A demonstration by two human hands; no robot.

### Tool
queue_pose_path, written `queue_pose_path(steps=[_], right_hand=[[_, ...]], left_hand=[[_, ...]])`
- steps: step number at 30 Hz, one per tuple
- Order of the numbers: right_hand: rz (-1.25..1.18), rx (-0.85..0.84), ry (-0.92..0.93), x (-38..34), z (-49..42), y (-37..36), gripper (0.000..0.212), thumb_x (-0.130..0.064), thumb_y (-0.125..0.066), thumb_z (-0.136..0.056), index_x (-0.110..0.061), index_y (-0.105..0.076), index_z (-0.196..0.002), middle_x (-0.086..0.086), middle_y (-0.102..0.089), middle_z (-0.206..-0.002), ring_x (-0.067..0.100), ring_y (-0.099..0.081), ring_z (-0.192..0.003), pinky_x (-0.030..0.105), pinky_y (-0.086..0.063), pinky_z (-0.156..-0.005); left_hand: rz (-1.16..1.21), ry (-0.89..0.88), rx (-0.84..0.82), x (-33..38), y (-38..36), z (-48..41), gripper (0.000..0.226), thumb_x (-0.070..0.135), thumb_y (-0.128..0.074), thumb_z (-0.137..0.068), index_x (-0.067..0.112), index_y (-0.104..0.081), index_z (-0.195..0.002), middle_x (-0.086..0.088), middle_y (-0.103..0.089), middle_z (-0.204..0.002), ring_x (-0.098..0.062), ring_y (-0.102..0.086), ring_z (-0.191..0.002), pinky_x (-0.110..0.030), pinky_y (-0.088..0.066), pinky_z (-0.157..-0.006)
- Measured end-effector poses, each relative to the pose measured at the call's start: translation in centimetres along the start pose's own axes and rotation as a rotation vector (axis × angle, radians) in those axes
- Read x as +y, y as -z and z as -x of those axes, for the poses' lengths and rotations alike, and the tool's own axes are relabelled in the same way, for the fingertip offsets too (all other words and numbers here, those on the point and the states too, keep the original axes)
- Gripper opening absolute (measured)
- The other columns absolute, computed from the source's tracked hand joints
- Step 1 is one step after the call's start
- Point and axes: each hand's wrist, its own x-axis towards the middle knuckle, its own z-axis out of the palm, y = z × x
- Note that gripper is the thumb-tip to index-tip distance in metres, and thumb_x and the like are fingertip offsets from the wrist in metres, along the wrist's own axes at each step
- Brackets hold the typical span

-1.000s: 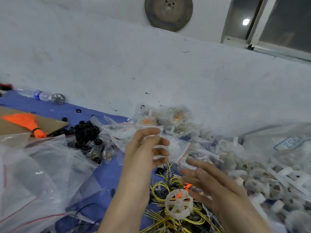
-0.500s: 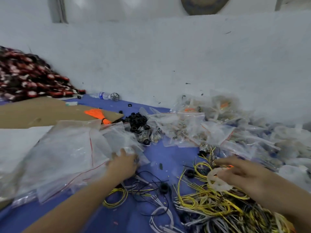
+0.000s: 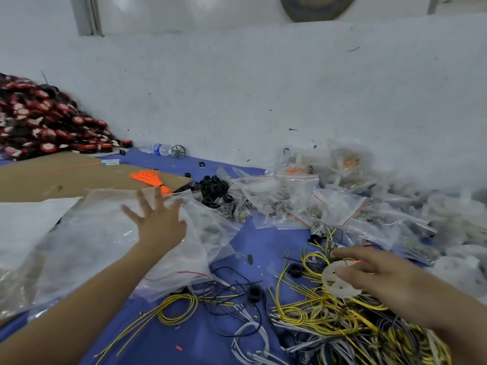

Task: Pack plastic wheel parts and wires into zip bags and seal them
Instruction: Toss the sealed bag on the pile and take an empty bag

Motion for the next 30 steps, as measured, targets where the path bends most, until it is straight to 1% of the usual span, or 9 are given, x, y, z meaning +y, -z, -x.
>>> queue_pose_path(steps=[2, 4, 8, 12, 16, 19, 22, 27, 30], right_hand=[[-0.001, -0.004, -0.01, -0.2, -0.2, -0.2, 0.026, -0.047, -0.054, -0.086, -0.048, -0.05, -0.111, -0.019, -0.059, -0.103, -0.004, -0.053, -0.095, 0.027, -0.04, -0.088], [0.02, -0.01, -0.014, -0.5, -0.4, -0.5, 0.025, -0.044, -0.054, -0.088, -0.046, -0.049, -0.113, -0.016, -0.058, -0.104, -0.003, -0.053, -0.095, 0.024, -0.041, -0.084], [0.068, -0.024, 0.003, -1.2, -0.6, -1.2, 0.027, -0.041, -0.053, -0.091, -0.042, -0.047, -0.118, -0.017, -0.056, -0.104, -0.007, -0.051, -0.092, 0.009, -0.038, -0.071], [0.086, -0.047, 0.01, -1.4, -0.7, -1.3, 0.036, -0.04, -0.05, -0.093, -0.038, -0.045, -0.128, -0.016, -0.055, -0.109, -0.008, -0.05, -0.093, 0.015, -0.038, -0.077], [0.074, -0.054, 0.021, -1.6, -0.8, -1.3, 0.038, -0.04, -0.049, -0.094, -0.035, -0.044, -0.132, -0.014, -0.055, -0.109, -0.006, -0.051, -0.094, 0.014, -0.04, -0.076], [0.07, -0.066, 0.018, -1.8, -0.9, -1.5, 0.038, -0.038, -0.05, -0.094, -0.033, -0.046, -0.131, -0.01, -0.058, -0.109, 0.001, -0.056, -0.098, 0.009, -0.042, -0.068], [0.075, -0.078, 0.011, -1.7, -0.8, -1.6, 0.038, -0.039, -0.051, -0.094, -0.032, -0.047, -0.131, -0.007, -0.058, -0.113, 0.006, -0.056, -0.102, 0.008, -0.039, -0.07], [0.073, -0.069, 0.012, -1.4, -0.8, -1.3, 0.038, -0.039, -0.051, -0.094, -0.032, -0.047, -0.131, -0.006, -0.057, -0.113, 0.004, -0.056, -0.098, 0.01, -0.04, -0.071], [0.081, -0.047, 0.029, -1.2, -0.9, -1.2, 0.038, -0.04, -0.05, -0.094, -0.032, -0.047, -0.131, -0.007, -0.057, -0.113, 0.001, -0.055, -0.097, 0.013, -0.04, -0.072]], left_hand=[[0.048, 0.181, -0.297, -1.4, -0.1, -0.9, 0.049, 0.03, -0.042, -0.095, 0.026, -0.031, -0.142, -0.018, -0.001, -0.157, -0.045, -0.001, -0.142, -0.066, -0.005, -0.11], [0.092, 0.117, -0.42, -2.7, -1.0, -1.3, 0.045, 0.018, -0.038, -0.096, 0.013, -0.036, -0.141, -0.018, -0.024, -0.151, -0.036, -0.023, -0.139, -0.046, -0.023, -0.114], [0.173, 0.047, -0.234, -3.9, -0.8, -1.3, 0.041, 0.007, -0.039, -0.094, 0.004, -0.044, -0.135, -0.017, -0.047, -0.136, -0.031, -0.042, -0.126, -0.035, -0.035, -0.104], [0.45, 0.07, 0.043, -2.6, 3.0, -1.1, 0.045, -0.013, -0.042, -0.083, -0.005, -0.048, -0.127, -0.029, -0.055, -0.117, -0.043, -0.05, -0.109, -0.042, -0.042, -0.089], [0.631, -0.083, 0.325, 1.5, 7.6, -1.0, 0.038, -0.012, -0.043, -0.087, -0.006, -0.058, -0.122, -0.021, -0.063, -0.1, -0.031, -0.057, -0.093, -0.029, -0.041, -0.083], [0.633, -0.186, 0.305, 5.0, 8.4, -0.9, 0.038, -0.002, -0.042, -0.093, 0.006, -0.06, -0.126, -0.018, -0.065, -0.118, -0.032, -0.061, -0.105, -0.024, -0.041, -0.085], [0.614, -0.222, 0.276, 7.4, 7.1, -0.5, 0.033, -0.001, -0.047, -0.091, 0.005, -0.066, -0.117, -0.02, -0.068, -0.111, -0.034, -0.063, -0.098, -0.024, -0.04, -0.075], [0.746, -0.158, 0.274, 8.0, 4.9, -0.7, 0.022, 0.003, -0.058, -0.088, 0.006, -0.071, -0.105, -0.01, -0.071, -0.106, -0.023, -0.066, -0.096, -0.02, -0.043, -0.082], [0.855, -0.12, 0.344, 8.0, 5.5, -0.5, 0.018, 0.0, -0.059, -0.084, 0.006, -0.07, -0.097, -0.009, -0.072, -0.096, -0.02, -0.065, -0.088, -0.014, -0.04, -0.076]])
